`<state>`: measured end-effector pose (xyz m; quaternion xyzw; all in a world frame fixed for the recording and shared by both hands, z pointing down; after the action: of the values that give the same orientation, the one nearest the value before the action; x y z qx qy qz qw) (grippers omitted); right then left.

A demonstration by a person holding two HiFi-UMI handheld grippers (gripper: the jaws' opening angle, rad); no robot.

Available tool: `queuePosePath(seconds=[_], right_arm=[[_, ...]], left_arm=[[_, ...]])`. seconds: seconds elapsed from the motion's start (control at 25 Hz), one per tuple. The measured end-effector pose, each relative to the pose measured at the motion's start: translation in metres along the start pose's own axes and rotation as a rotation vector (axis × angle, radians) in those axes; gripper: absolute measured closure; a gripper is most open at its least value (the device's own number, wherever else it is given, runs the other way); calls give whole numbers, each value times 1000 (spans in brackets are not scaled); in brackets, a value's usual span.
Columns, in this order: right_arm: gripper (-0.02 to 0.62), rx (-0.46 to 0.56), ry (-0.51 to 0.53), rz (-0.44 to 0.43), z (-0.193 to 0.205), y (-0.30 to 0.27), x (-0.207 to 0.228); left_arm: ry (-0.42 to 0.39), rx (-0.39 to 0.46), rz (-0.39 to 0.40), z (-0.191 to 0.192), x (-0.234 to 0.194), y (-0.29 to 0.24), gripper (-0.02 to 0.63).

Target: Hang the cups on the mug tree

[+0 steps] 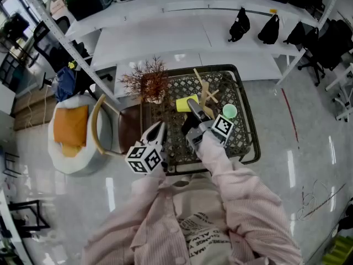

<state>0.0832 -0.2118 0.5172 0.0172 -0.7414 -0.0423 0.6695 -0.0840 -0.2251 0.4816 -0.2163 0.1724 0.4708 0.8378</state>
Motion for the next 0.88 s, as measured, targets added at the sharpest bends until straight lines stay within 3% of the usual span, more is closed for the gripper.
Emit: queuePosePath(seconds=[0.52,0.88], right_arm=[[313,-15,-169,3,-11,0,12],[313,-20,-205,3,-13,-1,16]], left_arm=[[8,-2,-44,5,14,-5,607],[21,7,-83,9,14,-1,607]])
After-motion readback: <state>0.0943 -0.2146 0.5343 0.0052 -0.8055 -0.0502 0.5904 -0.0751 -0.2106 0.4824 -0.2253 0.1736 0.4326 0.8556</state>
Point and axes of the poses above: the fingertips, and each gripper's own axes: y backward along the fingers, x to its right, z out of its underside, the point moved 4 cm from there along y, backward along the fingers, and after that the axes turned 3 degrees about y, right-handed, at the moved point
